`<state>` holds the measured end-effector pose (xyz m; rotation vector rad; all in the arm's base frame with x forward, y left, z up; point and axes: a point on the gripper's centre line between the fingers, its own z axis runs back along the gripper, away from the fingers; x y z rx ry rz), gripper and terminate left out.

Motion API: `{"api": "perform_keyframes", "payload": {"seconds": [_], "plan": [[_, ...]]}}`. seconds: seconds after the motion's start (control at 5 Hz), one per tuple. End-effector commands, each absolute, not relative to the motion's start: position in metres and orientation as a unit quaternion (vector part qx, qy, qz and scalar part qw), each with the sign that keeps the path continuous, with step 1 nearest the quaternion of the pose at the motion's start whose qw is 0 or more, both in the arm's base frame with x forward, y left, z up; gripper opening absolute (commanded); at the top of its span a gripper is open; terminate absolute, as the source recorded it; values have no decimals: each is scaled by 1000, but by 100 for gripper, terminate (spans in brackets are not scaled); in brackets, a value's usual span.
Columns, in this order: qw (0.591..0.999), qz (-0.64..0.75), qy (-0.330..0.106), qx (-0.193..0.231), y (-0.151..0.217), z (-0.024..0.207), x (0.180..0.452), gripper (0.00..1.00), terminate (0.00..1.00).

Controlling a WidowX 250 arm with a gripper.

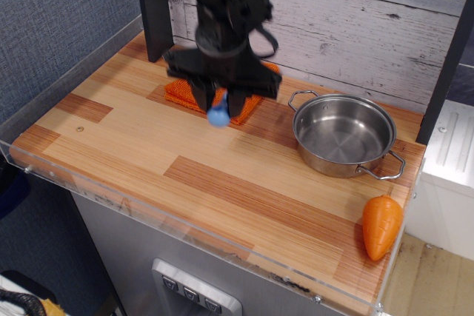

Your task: Put blue spoon on the orange cloth

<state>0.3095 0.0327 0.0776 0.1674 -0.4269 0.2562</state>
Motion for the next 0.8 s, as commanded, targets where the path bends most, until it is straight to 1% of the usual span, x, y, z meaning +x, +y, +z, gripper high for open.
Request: {"api": "perform_keyframes", "payload": {"seconds": [0.0,0.2,0.4,0.6], "plan": [[943,163,-278,82,53,140,308,0,0],[938,175,-289,75,63,145,318,0,0],[936,187,-288,72,78,142,340,0,0],[938,190,-280,70,83,128,350,0,0]]}}
